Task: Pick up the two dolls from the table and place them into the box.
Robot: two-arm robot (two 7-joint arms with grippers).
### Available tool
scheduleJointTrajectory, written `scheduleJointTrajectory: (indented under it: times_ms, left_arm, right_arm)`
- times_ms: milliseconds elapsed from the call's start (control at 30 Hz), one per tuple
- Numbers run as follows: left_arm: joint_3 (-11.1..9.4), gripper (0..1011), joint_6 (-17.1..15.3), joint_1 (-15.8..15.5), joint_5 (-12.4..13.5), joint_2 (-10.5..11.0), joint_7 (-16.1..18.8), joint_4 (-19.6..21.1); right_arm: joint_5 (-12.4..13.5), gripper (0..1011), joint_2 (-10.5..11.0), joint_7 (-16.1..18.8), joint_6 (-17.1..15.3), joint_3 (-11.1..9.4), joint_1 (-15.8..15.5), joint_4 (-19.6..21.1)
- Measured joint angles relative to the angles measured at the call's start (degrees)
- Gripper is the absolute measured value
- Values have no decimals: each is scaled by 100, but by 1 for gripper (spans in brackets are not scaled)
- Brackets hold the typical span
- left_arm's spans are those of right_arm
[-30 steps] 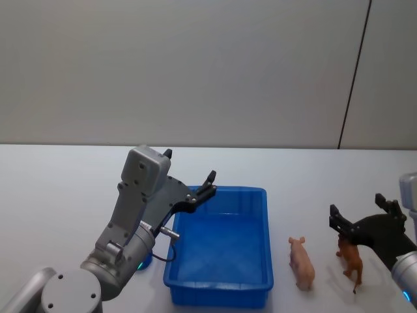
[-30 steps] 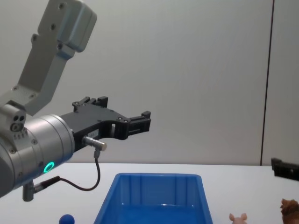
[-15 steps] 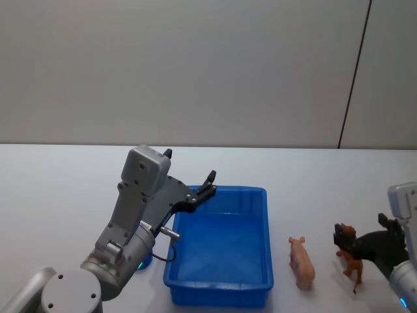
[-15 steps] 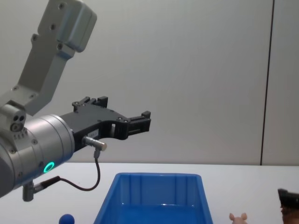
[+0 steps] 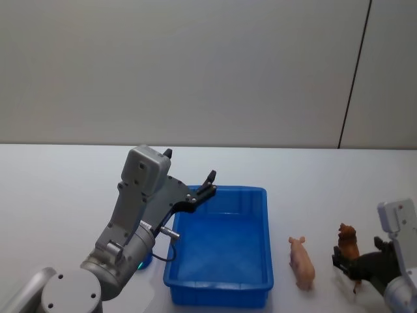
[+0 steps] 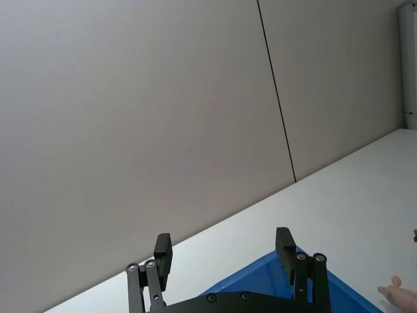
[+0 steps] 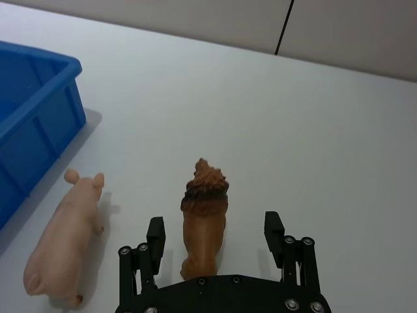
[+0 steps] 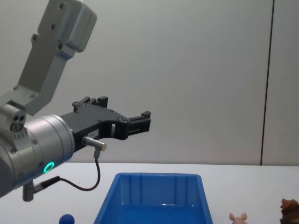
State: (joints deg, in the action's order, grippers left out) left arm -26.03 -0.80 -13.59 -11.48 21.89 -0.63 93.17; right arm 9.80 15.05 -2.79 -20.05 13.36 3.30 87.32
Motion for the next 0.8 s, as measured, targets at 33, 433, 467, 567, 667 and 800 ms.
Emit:
scheduleJointTrajectory:
  times_ms: [33,433,467,567,667,800]
  left_arm:
    - [0,1001,0,0,0,0,0,0]
    - [0,1001,0,0,0,0,0,0]
    - [0,1001,0,0,0,0,0,0]
    - [0,1001,0,0,0,0,0,0]
    - [0,1001,0,0,0,0,0,0]
    - [0,1001,0,0,0,0,0,0]
  right_arm:
    - [7,960,-3,-2,-20,1,-3,-4]
    - [198,629,-68,-29,-325,-4,-59,-122]
    - [199,619,-69,-28,-325,-4,-60,-126]
    - [201,511,-76,-27,-315,-5,-68,-137]
    - [187,390,-80,-13,-245,-5,-79,-144]
    - [134,290,-82,20,-88,-4,-95,-143]
